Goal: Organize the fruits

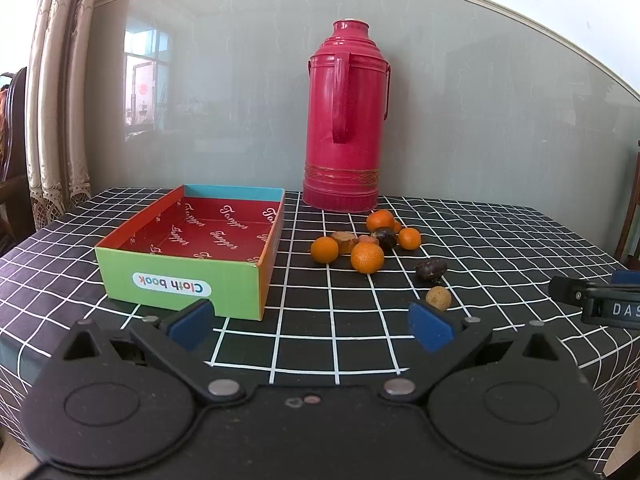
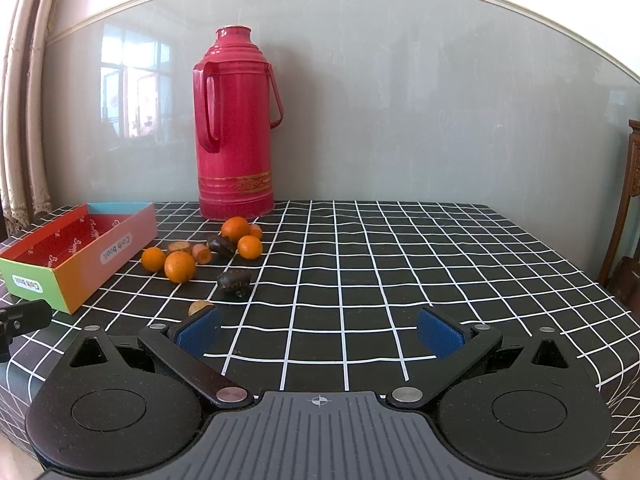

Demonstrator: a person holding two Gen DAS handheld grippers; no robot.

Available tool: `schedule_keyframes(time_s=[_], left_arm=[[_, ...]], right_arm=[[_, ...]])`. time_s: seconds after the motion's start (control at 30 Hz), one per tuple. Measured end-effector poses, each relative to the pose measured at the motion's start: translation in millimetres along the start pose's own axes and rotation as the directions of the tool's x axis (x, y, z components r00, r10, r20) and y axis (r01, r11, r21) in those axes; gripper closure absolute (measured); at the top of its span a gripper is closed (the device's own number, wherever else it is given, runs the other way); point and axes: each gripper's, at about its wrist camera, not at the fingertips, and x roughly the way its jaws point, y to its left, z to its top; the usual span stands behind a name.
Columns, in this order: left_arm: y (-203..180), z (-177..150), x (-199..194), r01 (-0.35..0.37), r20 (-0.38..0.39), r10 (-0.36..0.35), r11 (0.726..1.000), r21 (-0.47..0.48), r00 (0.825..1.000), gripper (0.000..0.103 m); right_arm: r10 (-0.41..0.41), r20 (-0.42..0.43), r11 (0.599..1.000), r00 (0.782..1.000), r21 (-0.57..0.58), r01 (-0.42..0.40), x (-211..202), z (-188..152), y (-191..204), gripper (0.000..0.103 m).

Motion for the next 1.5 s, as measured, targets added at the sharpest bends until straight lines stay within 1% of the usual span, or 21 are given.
schedule_keyframes(time_s=[0.57, 0.63, 0.73, 0.83, 0.93, 1.0, 1.03, 1.07, 1.13, 1.2, 1.3, 1.37, 1.4, 1.43, 1.47, 1.5], left_arm=[[-0.6, 0.0, -1.0, -0.001, 0.000, 0.001, 1.000, 0.001, 1.000, 0.006], [-2.9, 0.4, 0.4, -0.001, -0.010, 0.001, 1.000, 0.007, 1.000, 0.006], [-12.7, 2.6, 7.7, -0.005, -0.021, 0.006, 0.999, 0.043, 1.000, 0.006], [-27.6, 5.9, 22.1, -0.009, -0.042, 0.012, 0.997, 0.072, 0.999, 0.006], [-44.8, 5.7, 37.2, 0.021, -0.064, -0.016, 0.997, 0.080, 0.998, 0.006], [-57.5, 5.3, 45.5, 0.049, -0.069, -0.042, 0.994, 0.095, 0.997, 0.011], [-64.5, 5.9, 51.5, 0.070, -0.076, -0.062, 0.992, 0.101, 0.995, 0.031], [-71.3, 6.9, 59.6, 0.099, -0.099, -0.089, 0.990, 0.102, 0.991, 0.049], [-83.2, 6.0, 73.4, 0.125, -0.129, -0.110, 0.986, 0.114, 0.985, 0.049], [-94.3, 4.4, 84.6, 0.124, -0.133, -0.106, 0.983, 0.139, 0.985, 0.048], [-105.1, 2.8, 96.3, 0.136, -0.146, -0.114, 0.979, 0.152, 0.983, 0.048], [-107.4, 1.6, 104.7, 0.142, -0.165, -0.117, 0.979, 0.146, 0.979, 0.050], [-108.2, 0.8, 109.1, 0.145, -0.175, -0.119, 0.979, 0.143, 0.977, 0.054], [-107.8, 0.2, 113.2, 0.149, -0.193, -0.120, 0.978, 0.143, 0.974, 0.065], [-106.0, 0.9, 114.2, 0.163, -0.194, -0.136, 0.978, 0.133, 0.972, 0.082], [-106.3, 2.9, 115.4, 0.163, -0.198, -0.133, 0.977, 0.140, 0.971, 0.086]], right_arm=[[0.000, 0.001, 1.000, 1.000, -0.003, 0.000, 0.0, 1.2, 1.6, 0.000], [0.005, 0.006, 1.000, 1.000, 0.002, -0.005, -0.3, 1.9, 1.0, 0.000], [0.021, 0.013, 1.000, 1.000, -0.003, -0.021, -0.5, 5.9, -2.1, 0.000], [0.007, 0.023, 1.000, 1.000, 0.006, -0.007, 5.0, 11.3, -7.2, 0.000], [-0.013, 0.005, 1.000, 1.000, 0.026, 0.013, 18.3, 15.6, -13.9, 0.000], [-0.034, 0.005, 0.998, 0.999, 0.045, 0.034, 25.6, 18.8, -20.2, 0.000], [-0.051, 0.006, 0.997, 0.999, 0.056, 0.051, 29.4, 20.4, -24.4, 0.000], [-0.065, 0.004, 0.995, 0.998, 0.070, 0.065, 34.1, 22.2, -29.1, 0.000], [-0.072, -0.003, 0.991, 0.997, 0.110, 0.072, 41.9, 25.0, -40.4, 0.000], [-0.067, -0.011, 0.989, 0.998, 0.135, 0.068, 47.5, 25.6, -48.2, 0.000], [-0.065, -0.029, 0.991, 0.997, 0.119, 0.068, 56.8, 22.9, -53.5, 0.000], [-0.071, -0.043, 0.991, 0.997, 0.110, 0.075, 61.8, 21.2, -56.4, 0.000], [-0.074, -0.047, 0.991, 0.996, 0.112, 0.079, 63.8, 21.0, -58.0, 0.000], [-0.075, -0.048, 0.990, 0.996, 0.119, 0.080, 65.2, 21.0, -61.0, 0.000], [-0.075, -0.050, 0.988, 0.996, 0.130, 0.080, 66.2, 21.0, -64.2, 0.000], [-0.077, -0.051, 0.987, 0.996, 0.136, 0.083, 67.0, 21.1, -66.4, 0.000]])
